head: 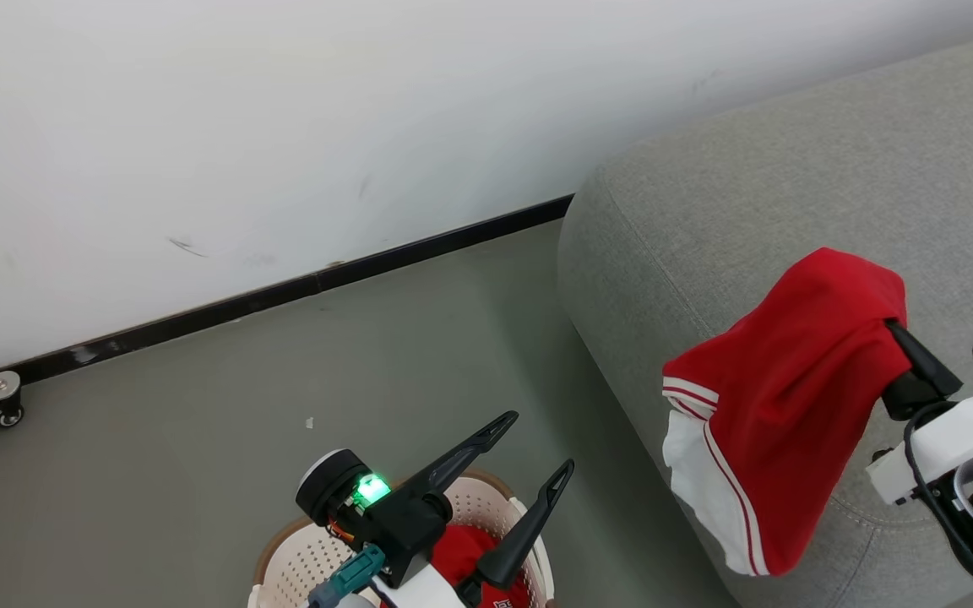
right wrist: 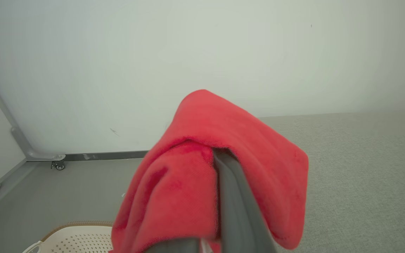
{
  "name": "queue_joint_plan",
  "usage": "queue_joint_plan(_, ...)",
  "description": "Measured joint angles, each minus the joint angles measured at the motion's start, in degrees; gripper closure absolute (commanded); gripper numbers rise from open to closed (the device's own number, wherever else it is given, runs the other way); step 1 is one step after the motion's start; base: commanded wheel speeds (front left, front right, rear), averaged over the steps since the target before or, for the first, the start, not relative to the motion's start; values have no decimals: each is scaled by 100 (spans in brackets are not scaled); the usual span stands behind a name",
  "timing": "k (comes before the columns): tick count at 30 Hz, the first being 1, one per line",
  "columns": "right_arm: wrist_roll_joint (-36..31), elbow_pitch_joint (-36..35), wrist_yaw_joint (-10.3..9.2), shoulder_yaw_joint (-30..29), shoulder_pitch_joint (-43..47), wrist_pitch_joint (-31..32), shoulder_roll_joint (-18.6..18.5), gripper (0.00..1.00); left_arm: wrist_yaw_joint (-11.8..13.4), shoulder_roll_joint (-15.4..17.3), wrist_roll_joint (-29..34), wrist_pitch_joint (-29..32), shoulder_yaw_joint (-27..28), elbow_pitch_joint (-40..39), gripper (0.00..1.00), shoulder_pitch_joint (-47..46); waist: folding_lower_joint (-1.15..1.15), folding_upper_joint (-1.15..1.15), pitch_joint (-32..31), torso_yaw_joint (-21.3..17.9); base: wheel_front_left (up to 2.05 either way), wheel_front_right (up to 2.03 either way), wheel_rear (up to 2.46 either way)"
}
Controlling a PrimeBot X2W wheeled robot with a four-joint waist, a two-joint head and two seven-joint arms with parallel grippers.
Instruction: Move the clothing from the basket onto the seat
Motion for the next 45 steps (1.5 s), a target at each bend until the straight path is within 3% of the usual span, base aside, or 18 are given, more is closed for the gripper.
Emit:
queue_joint_plan(8, 253, 78, -1, 105, -177, 31, 43, 100, 10, 46, 124, -1, -10, -68, 0, 1, 0, 0, 161, -114, 0, 0, 0)
queue_joint_plan(18, 548, 342, 0, -111, -1801, 444, -158, 100, 163, 188, 352, 0, 64, -323, 0, -1, 0, 0, 490, 7, 0, 0, 0)
queue_joint_plan(22, 572, 789, 0, -415, -2439, 643, -377, 100, 219, 193, 425, 26, 64, -506, 0, -30, 0, 0, 684, 111, 0, 0, 0)
queue_joint_plan(28, 762, 1419, -1, -944, -2943, 667, -402, 100, 219, 191, 548, 138, -8, -637, 0, -136, 0, 0, 957, 240, 0, 0, 0)
queue_joint_plan(45, 711, 2491, -1, -1749, -3489, 467, -1074, 100, 154, 192, 772, 388, -271, -1084, 0, -682, 0, 0, 1726, 599, 0, 0, 0)
